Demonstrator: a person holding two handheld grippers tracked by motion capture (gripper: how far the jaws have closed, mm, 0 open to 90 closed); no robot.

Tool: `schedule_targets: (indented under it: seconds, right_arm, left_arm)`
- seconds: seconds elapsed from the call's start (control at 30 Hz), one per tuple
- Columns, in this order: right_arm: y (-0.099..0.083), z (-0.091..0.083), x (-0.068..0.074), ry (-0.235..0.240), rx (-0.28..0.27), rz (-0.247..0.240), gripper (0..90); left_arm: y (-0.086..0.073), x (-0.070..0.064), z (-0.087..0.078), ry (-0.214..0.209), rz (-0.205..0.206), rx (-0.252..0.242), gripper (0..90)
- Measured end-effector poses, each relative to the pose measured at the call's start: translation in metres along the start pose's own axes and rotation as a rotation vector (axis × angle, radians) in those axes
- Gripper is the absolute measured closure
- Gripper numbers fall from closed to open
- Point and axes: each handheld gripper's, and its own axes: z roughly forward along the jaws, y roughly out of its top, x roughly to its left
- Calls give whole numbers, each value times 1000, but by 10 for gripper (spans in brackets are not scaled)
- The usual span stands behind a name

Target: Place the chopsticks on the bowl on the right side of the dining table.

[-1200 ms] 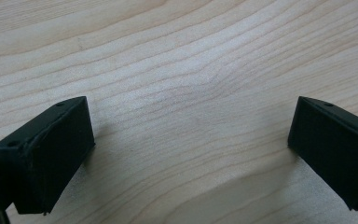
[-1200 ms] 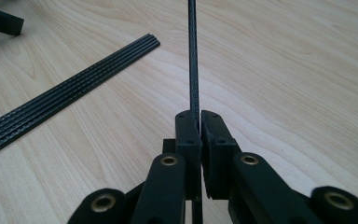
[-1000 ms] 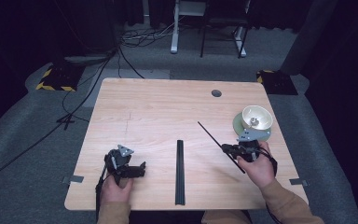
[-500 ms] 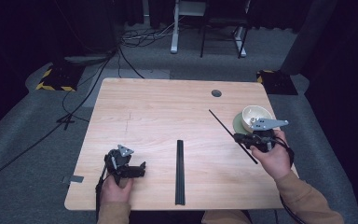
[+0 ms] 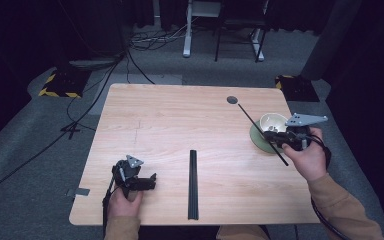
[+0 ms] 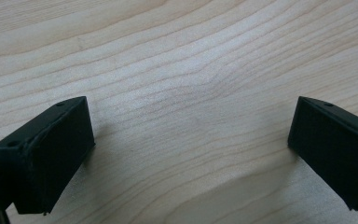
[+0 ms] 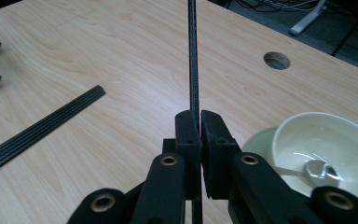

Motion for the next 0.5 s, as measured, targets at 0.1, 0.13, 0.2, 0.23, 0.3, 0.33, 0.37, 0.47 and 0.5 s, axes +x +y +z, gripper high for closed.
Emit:
schedule_targets:
  seconds: [0.1,0.13,0.2,0.23,0.3,0.33,0.37,0.47,0.5]
  right_arm:
    - [2,-2,-10,-19,9,7,864]
    - [2,-3,-14,-25,11,11,864]
    - [4,-4,-20,-39,18,15,864]
    - [4,-4,-23,-45,19,23,864]
    - [5,-5,-31,-53,28,24,864]
    - [5,-4,-34,-60,29,29,864]
    - [6,-4,-39,-68,33,34,864]
    - [6,-1,-50,-80,44,36,864]
    - [5,1,-55,-83,46,35,864]
  left_arm:
    - [0,0,0,0,2,0,4]
    - [0,0,0,0,3,1,5]
    - [0,0,0,1,2,0,4]
    - [0,0,0,-1,2,1,4]
    - [0,0,0,1,3,1,4]
    - [0,0,0,1,2,1,4]
    - [0,0,0,1,3,1,4]
    - [0,0,0,-1,2,1,5]
    - [0,0,0,-1,2,1,4]
